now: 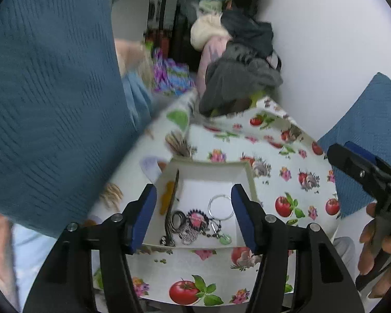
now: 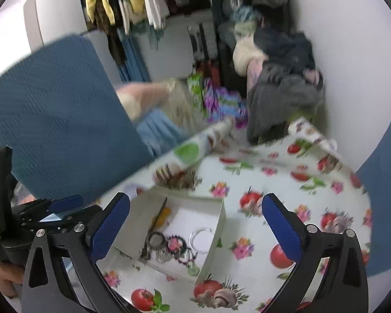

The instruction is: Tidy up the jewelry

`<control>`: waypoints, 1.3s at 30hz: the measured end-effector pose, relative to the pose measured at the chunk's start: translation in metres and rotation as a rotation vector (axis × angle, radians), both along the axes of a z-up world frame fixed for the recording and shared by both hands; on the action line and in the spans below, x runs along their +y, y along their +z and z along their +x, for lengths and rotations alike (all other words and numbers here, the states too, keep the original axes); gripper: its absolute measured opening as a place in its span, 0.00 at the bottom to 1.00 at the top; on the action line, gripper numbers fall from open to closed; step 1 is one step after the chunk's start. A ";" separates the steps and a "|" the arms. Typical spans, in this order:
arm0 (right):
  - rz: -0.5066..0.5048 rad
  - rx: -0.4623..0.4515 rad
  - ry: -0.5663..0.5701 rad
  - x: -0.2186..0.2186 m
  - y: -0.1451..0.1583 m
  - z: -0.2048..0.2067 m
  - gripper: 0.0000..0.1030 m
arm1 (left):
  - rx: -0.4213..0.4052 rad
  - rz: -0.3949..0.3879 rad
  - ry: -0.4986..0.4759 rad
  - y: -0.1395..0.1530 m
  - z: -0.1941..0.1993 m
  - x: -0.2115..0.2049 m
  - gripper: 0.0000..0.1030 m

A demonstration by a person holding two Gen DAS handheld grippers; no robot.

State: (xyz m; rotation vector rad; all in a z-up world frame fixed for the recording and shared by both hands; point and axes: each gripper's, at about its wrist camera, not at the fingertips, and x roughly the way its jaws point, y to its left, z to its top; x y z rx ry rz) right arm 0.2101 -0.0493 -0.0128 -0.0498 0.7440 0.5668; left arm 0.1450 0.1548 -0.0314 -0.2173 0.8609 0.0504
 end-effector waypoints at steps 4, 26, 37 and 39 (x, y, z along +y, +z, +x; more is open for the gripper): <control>0.040 -0.055 -0.011 -0.013 0.033 -0.018 0.99 | -0.065 0.026 -0.004 0.032 -0.018 -0.005 0.60; 0.059 -0.130 -0.112 -0.050 0.027 -0.135 1.00 | -0.137 0.039 0.031 0.036 -0.109 -0.017 0.61; 0.021 -0.047 -0.132 -0.050 -0.009 -0.143 1.00 | -0.097 0.010 0.063 0.012 -0.117 -0.013 0.71; 0.014 -0.046 -0.130 -0.049 -0.010 -0.143 1.00 | -0.081 0.011 0.068 0.008 -0.116 -0.012 0.77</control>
